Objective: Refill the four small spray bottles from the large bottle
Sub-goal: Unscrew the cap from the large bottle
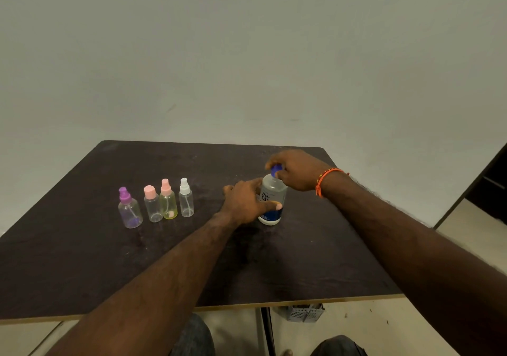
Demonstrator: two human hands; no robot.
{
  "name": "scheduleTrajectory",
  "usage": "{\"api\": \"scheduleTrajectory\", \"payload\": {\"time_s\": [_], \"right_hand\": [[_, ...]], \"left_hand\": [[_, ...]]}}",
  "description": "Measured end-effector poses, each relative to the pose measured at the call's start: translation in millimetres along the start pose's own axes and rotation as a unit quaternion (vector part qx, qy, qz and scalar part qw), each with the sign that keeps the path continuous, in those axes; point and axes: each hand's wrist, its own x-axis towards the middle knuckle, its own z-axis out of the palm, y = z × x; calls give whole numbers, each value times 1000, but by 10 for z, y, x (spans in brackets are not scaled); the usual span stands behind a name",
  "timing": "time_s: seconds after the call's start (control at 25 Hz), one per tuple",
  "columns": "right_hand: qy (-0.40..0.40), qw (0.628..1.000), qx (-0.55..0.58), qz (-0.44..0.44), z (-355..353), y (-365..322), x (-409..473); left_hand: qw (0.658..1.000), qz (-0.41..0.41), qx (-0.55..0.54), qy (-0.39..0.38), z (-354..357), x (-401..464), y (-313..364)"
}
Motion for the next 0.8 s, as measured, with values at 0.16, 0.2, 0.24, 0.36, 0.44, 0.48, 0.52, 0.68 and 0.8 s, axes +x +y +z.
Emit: {"api": "scheduleTrajectory", "payload": {"time_s": [0.16, 0.2, 0.24, 0.36, 0.44, 0.48, 0.52, 0.68, 0.8], "right_hand": [[-6, 999, 21, -30, -10, 43, -32], [12, 998, 43, -34, -11, 69, -49], [34, 996, 71, -36, -20, 92, -75], [101, 988, 120, -11, -56, 233, -159], [138, 982, 120, 42, -5, 454, -182], [143, 980, 114, 79, 51, 592, -204], [137, 978, 102, 117, 131, 737, -236], [43, 972, 55, 226, 653, 1165, -477], [8, 961, 71, 268, 955, 1265, -592]], "left_hand": [[1000, -10, -23, 5, 17, -28, 14], [999, -13, -31, 5, 18, -40, 24], [999, -16, -38, 5, 20, -46, 30], [998, -17, -54, 11, 38, -57, 21], [998, -16, -61, 16, 51, -65, 3], [998, -15, -64, 19, 56, -67, -5], [998, -15, -64, 21, 57, -69, -8], [998, -13, -63, 16, 69, -60, -19], [998, -16, -68, 8, 74, -53, -32]]}}
